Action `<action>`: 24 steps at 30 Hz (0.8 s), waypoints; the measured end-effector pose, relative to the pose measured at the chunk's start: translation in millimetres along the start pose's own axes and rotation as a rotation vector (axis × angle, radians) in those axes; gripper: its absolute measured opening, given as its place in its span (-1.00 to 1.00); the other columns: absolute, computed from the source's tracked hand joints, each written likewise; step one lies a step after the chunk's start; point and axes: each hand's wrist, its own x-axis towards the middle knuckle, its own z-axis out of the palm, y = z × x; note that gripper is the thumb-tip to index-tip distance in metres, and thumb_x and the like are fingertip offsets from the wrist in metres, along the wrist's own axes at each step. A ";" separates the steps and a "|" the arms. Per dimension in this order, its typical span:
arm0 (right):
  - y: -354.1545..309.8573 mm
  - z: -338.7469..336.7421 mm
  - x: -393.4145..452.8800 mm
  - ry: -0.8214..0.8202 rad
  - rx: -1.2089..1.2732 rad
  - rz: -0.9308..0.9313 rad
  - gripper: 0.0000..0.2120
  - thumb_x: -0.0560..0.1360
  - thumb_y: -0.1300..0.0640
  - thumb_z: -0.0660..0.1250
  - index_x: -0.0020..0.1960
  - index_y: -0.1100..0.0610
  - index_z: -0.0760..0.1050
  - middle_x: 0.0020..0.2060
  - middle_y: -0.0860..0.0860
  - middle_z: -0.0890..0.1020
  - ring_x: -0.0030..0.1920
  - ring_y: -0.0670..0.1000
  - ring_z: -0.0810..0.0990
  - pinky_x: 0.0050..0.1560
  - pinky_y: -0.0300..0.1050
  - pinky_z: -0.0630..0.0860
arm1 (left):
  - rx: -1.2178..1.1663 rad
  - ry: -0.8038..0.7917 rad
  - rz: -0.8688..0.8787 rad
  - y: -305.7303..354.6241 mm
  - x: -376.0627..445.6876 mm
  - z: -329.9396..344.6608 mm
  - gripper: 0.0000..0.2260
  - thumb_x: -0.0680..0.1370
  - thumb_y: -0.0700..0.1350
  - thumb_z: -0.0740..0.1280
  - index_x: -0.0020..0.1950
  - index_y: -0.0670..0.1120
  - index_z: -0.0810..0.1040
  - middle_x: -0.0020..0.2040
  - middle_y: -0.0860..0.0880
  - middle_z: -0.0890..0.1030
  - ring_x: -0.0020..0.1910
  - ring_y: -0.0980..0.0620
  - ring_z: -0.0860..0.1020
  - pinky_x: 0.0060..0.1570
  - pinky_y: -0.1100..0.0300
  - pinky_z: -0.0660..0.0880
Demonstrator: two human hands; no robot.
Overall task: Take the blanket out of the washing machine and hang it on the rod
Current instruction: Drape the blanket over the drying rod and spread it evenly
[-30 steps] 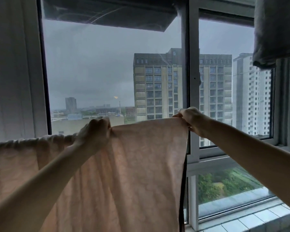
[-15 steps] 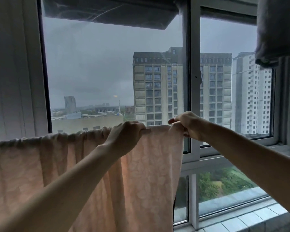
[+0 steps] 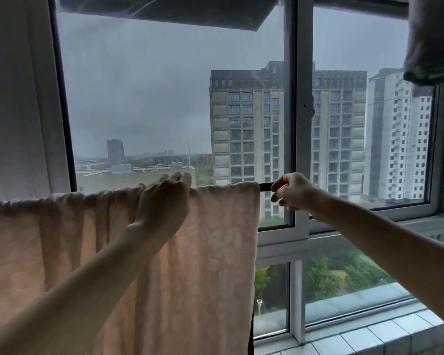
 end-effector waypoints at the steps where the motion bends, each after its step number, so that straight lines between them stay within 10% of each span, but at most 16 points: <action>1: 5.7 1.4 2.2 0.009 -0.019 -0.025 -0.85 0.55 0.36 0.18 -0.03 0.15 0.46 -0.16 0.09 0.64 -0.25 -0.03 0.52 -0.35 -0.25 0.41 | 0.010 0.023 0.034 7.5 -0.9 2.5 -0.82 0.48 -0.29 0.31 0.05 -0.12 0.55 -0.03 -0.08 0.61 0.00 -0.13 0.57 -0.11 0.00 0.49; 9: 57.1 13.4 27.9 -0.006 0.053 -0.206 -0.88 0.50 0.31 0.34 -0.09 0.12 0.46 -0.22 0.08 0.66 -0.31 -0.07 0.59 -0.39 -0.35 0.41 | -0.078 0.140 0.221 94.6 -4.1 43.2 -0.90 0.45 -0.19 0.42 -0.05 -0.14 0.63 -0.11 -0.03 0.63 -0.05 -0.02 0.54 -0.05 0.07 0.50; 17: 75.4 25.2 63.8 -0.315 0.382 -0.338 -0.87 0.47 0.10 0.40 0.02 0.01 0.57 -0.11 -0.01 0.67 -0.18 -0.06 0.65 -0.19 -0.24 0.61 | -0.085 0.123 -0.068 134.9 -1.6 67.3 -0.65 0.39 0.03 0.52 -0.03 -0.12 0.47 -0.11 -0.02 0.53 -0.13 0.06 0.47 -0.11 0.25 0.39; 24: 80.8 45.5 79.1 -0.582 0.767 -0.250 -0.83 0.49 0.10 0.35 0.04 0.14 0.60 -0.08 0.11 0.69 -0.06 0.06 0.66 0.05 -0.04 0.60 | -0.326 0.126 -0.325 143.1 -1.8 57.5 -0.88 0.50 -0.09 0.43 -0.19 -0.10 0.57 -0.28 0.06 0.58 -0.29 0.18 0.56 -0.25 0.40 0.49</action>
